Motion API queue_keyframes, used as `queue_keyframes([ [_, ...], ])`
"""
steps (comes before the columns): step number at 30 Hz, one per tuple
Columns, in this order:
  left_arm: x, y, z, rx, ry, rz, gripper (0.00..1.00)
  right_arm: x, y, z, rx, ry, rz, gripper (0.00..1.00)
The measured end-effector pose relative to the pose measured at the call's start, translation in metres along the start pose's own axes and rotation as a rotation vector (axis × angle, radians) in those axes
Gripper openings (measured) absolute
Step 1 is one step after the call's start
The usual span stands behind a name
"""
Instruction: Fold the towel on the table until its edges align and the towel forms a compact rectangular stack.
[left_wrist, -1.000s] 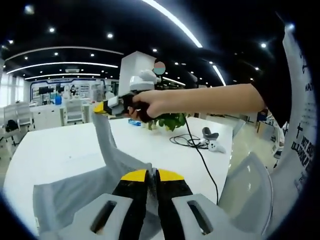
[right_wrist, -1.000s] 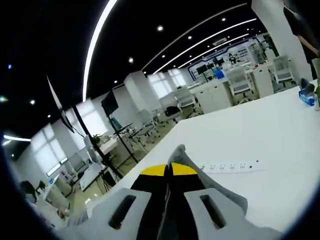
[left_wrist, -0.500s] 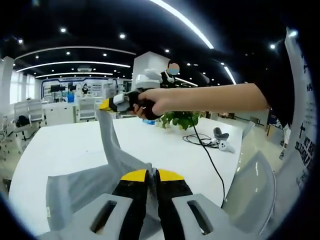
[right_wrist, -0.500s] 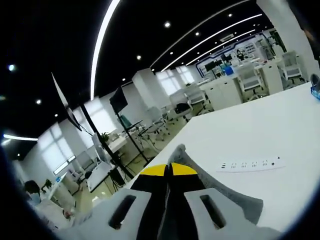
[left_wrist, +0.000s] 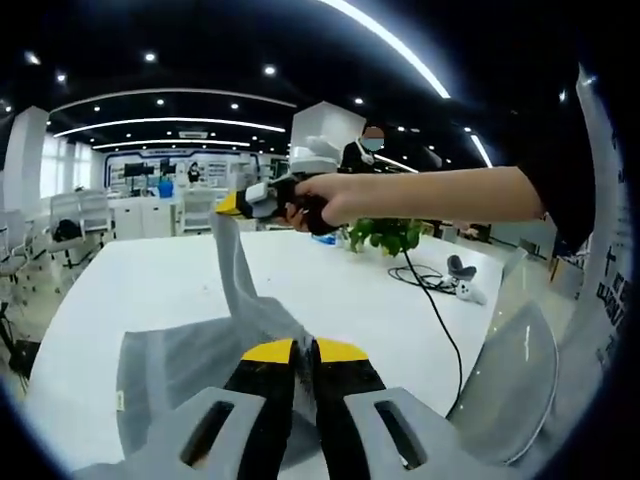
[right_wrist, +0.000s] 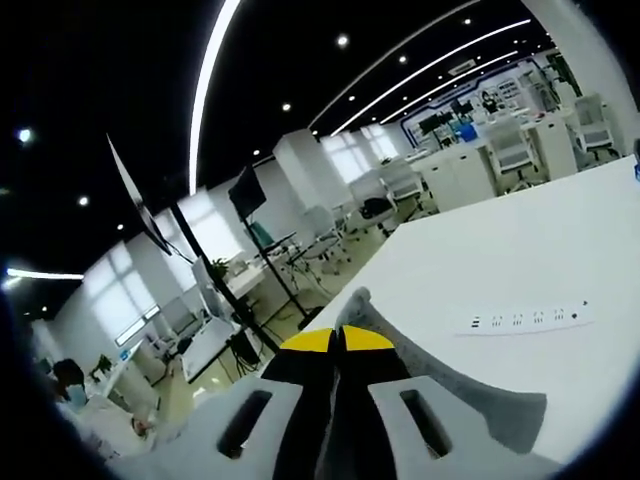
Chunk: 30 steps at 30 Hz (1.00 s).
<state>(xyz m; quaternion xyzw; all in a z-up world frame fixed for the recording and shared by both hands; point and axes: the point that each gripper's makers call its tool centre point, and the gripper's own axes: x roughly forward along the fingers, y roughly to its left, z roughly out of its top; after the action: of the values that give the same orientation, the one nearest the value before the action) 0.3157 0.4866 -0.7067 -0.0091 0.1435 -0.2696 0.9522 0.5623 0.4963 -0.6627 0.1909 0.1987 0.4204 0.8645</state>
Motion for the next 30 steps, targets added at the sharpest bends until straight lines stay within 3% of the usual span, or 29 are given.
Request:
queue_keyframes([
  [14,-0.017,0.024,-0.001,-0.040,-0.023,0.051,0.06,0.022,0.015,-0.007,-0.003,0.024,0.029,0.00],
  [27,-0.040,0.048,-0.019,-0.088,-0.018,0.116,0.06,0.052,0.038,-0.032,0.003,0.068,0.063,0.00],
  [30,-0.044,0.052,-0.022,-0.101,-0.017,0.127,0.06,0.059,0.043,-0.039,-0.049,0.093,0.064,0.00],
])
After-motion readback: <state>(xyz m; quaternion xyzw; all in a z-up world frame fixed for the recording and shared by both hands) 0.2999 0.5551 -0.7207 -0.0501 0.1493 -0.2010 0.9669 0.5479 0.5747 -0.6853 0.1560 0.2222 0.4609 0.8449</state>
